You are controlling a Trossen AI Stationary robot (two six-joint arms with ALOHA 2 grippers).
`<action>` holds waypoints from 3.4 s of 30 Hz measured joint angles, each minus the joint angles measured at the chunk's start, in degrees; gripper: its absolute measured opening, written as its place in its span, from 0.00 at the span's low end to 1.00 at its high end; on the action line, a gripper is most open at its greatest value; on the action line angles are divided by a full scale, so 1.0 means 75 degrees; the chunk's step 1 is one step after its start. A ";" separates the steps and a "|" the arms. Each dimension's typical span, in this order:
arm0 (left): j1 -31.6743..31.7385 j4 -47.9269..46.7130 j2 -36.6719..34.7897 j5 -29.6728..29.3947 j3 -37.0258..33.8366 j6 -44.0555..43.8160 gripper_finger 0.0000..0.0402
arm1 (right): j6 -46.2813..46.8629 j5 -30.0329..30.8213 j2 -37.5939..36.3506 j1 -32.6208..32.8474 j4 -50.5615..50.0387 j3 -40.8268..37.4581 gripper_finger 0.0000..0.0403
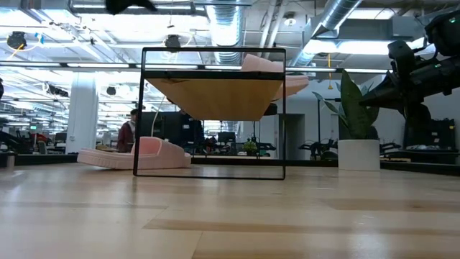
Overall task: Pick and place slides into the shelf
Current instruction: Put the pink slide on the shelf
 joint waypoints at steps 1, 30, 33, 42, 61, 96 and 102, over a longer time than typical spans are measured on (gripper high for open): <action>-0.0080 -0.0259 -0.0021 -0.0239 0.0000 -0.0211 0.33 | 0.0000 -0.0002 0.0004 0.0000 0.0000 -0.0002 0.03; -0.3201 -0.1253 -0.1399 -0.5939 -0.2762 -0.2219 0.33 | 0.0000 -0.0001 0.0004 -0.0002 0.0000 -0.0002 0.03; -0.3261 -0.0145 -0.2188 -0.5969 -0.3532 -0.1518 0.33 | 0.0000 0.0001 0.0004 -0.0002 0.0000 -0.0002 0.03; -0.3258 0.2108 -0.3863 -0.5683 -0.5560 0.0053 0.33 | 0.0000 -0.0001 0.0004 0.0000 0.0000 0.0000 0.03; -0.3246 0.2505 -0.3167 -0.6560 -0.6945 0.0349 0.33 | 0.0000 -0.0002 0.0004 -0.0002 0.0000 -0.0001 0.03; -0.0291 0.5752 -0.0236 -0.3804 -0.7099 0.2705 0.33 | 0.0000 -0.0002 0.0004 0.0001 0.0000 -0.0001 0.03; -0.0314 0.6454 0.0200 -0.4049 -0.7099 0.3887 0.33 | 0.0000 -0.0002 0.0004 0.0001 0.0003 -0.0002 0.03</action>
